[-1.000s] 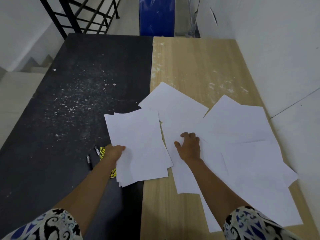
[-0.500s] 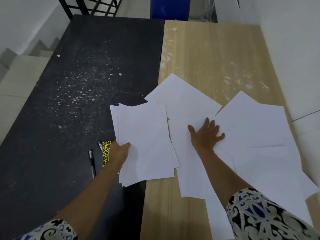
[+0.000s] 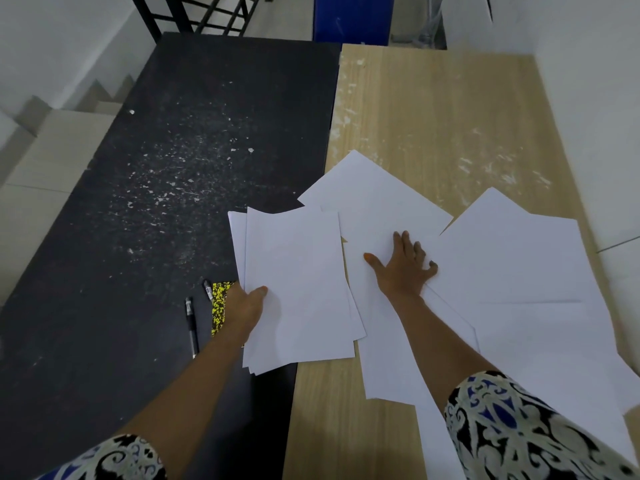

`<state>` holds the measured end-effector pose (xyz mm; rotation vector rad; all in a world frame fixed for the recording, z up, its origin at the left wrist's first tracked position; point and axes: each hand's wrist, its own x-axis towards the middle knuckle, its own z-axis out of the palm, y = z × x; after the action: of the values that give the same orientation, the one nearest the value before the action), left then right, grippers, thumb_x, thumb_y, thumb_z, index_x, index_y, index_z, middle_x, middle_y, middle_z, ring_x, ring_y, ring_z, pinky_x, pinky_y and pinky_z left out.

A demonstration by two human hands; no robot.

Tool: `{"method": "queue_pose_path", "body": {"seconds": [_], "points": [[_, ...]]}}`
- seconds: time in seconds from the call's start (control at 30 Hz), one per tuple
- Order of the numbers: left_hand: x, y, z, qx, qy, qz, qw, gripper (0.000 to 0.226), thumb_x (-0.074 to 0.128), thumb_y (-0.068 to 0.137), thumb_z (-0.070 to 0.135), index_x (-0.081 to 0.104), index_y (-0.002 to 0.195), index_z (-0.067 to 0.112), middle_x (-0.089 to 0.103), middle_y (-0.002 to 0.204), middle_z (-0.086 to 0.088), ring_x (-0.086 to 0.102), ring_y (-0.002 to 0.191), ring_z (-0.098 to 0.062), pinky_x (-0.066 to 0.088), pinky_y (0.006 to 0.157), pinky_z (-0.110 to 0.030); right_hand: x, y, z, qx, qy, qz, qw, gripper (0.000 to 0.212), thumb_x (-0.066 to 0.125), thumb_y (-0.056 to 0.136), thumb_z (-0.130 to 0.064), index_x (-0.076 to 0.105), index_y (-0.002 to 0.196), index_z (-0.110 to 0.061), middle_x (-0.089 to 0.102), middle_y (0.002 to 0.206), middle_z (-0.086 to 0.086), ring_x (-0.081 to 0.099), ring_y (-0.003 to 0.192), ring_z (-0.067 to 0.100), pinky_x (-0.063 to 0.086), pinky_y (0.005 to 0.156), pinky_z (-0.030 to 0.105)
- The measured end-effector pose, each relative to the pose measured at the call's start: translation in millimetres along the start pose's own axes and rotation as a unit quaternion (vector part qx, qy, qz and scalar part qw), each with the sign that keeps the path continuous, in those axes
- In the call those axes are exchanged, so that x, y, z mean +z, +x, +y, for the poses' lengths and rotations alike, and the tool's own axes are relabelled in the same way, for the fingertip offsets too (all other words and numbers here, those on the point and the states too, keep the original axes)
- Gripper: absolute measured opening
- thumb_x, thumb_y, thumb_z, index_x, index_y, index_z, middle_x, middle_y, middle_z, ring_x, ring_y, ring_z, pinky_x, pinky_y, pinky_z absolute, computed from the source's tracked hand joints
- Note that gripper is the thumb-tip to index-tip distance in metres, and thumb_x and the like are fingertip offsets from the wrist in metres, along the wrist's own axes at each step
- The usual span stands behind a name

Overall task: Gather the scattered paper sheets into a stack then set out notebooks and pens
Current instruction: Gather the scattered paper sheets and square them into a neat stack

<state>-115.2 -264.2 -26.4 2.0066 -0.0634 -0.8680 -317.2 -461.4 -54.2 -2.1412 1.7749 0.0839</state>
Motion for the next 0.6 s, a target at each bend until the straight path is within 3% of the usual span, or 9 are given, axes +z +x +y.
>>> {"method": "queue_pose_path", "body": {"seconds": [0.13,0.27,0.33,0.43,0.5,0.6], "points": [[-0.4,-0.7,0.6,0.001,0.0,-0.001,1.0,0.044,0.064,0.089,0.005,0.053,0.13,-0.003,0.062,0.118,-0.015,0.059,0.108,-0.035,0.049,0.098,-0.048,-1.0,2.7,0.6,0.013,0.006,0.031,0.999,0.066,0.043,0.092,-0.06,0.028,0.148,-0.028,0.026,0.158,-0.005,0.023,0.142,0.024,0.017,0.107,0.056],[-1.4,-2.0,0.9,-0.002,0.004,-0.003,1.0,0.043,0.064,0.089,0.006,0.053,0.129,-0.004,0.062,0.119,-0.017,0.059,0.108,-0.035,0.049,0.097,-0.047,-10.8,8.8,14.2,-0.012,0.036,0.073,0.997,0.056,0.052,0.095,-0.041,0.036,0.146,-0.022,0.052,0.14,0.004,0.041,0.127,0.027,0.031,0.098,0.046],[-1.7,-3.6,1.0,0.004,0.007,-0.004,1.0,0.043,0.064,0.09,0.006,0.052,0.129,-0.003,0.061,0.12,-0.016,0.058,0.109,-0.035,0.048,0.097,-0.046,-14.3,4.6,24.2,0.001,0.044,0.08,0.996,0.07,0.056,0.091,-0.046,0.028,0.149,-0.017,0.04,0.15,0.01,0.038,0.132,0.03,0.032,0.102,0.047],[-0.3,-8.6,1.3,0.023,0.013,-0.006,1.0,0.044,0.062,0.091,0.004,0.05,0.133,-0.002,0.059,0.123,-0.015,0.058,0.111,-0.034,0.047,0.099,-0.045,-10.7,-16.5,44.7,0.109,0.028,0.068,0.991,0.095,0.047,0.086,-0.067,0.01,0.153,-0.011,0.011,0.16,0.014,0.012,0.147,0.031,0.015,0.114,0.054],[1.2,-12.4,0.5,0.03,0.01,-0.014,0.999,0.043,0.06,0.092,0.002,0.05,0.134,-0.001,0.059,0.126,-0.014,0.057,0.112,-0.031,0.047,0.098,-0.042,-2.5,-31.7,57.8,0.132,0.025,0.048,0.99,0.093,0.037,0.088,-0.069,0.007,0.153,-0.009,0.005,0.162,0.01,0.003,0.149,0.027,0.008,0.116,0.057],[6.9,-23.8,-2.1,0.033,0.01,-0.021,0.999,0.043,0.059,0.092,0.0,0.05,0.133,-0.001,0.058,0.127,-0.015,0.057,0.114,-0.033,0.046,0.097,-0.04,-1.0,-42.6,73.9,0.111,0.029,0.064,0.991,0.073,0.036,0.095,-0.059,0.02,0.152,-0.017,0.015,0.161,0.001,0.012,0.148,0.022,0.013,0.113,0.056]]}}
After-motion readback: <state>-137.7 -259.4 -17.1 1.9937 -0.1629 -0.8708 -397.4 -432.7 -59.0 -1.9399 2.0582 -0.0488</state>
